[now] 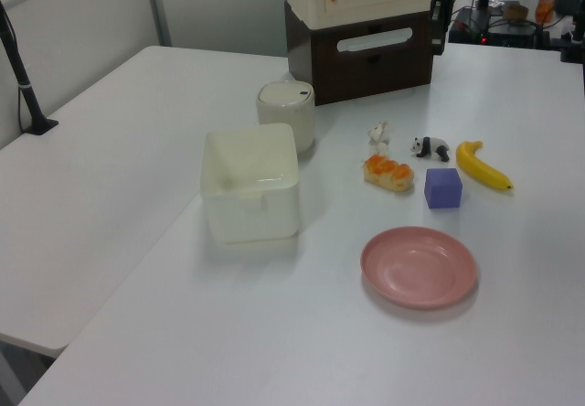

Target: Open the trash can

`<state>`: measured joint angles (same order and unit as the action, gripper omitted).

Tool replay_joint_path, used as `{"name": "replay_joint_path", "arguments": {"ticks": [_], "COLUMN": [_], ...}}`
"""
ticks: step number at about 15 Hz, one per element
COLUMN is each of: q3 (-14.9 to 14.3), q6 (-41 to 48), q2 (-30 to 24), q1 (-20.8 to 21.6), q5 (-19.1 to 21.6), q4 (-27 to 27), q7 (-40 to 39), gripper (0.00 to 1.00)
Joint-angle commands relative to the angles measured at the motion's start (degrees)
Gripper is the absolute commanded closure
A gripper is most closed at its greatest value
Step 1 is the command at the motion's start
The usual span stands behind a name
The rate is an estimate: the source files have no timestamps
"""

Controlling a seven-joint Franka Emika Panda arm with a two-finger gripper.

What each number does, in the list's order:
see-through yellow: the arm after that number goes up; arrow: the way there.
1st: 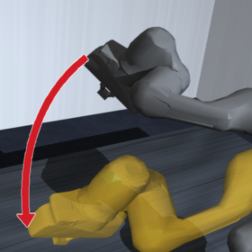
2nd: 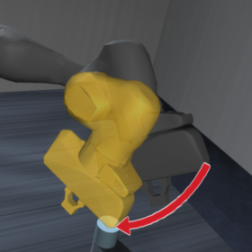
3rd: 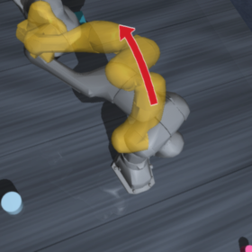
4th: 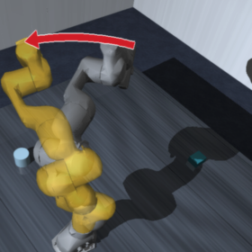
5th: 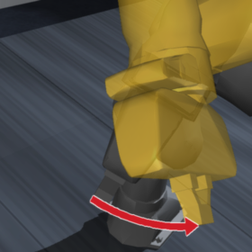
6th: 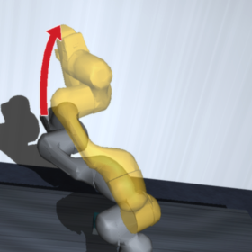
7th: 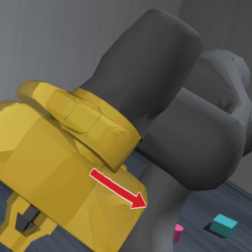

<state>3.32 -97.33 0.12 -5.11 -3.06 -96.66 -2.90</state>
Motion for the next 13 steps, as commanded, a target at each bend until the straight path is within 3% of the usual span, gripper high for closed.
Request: {"name": "replay_joint_path", "arguments": {"ticks": [1,8,13], "q3": [-0.2,-0.2,-0.3], "q6": [1.5,-4.3,-20.1], "q2": [0.3,5.8,12.2], "q1": [0.4,0.4,-0.1], "q5": [0.3,0.4,0.4], "q4": [0.9,3.5,6.7], "q7": [-1.5,-1.5,-1.1], "gripper": [1.0,1.0,1.0]}}
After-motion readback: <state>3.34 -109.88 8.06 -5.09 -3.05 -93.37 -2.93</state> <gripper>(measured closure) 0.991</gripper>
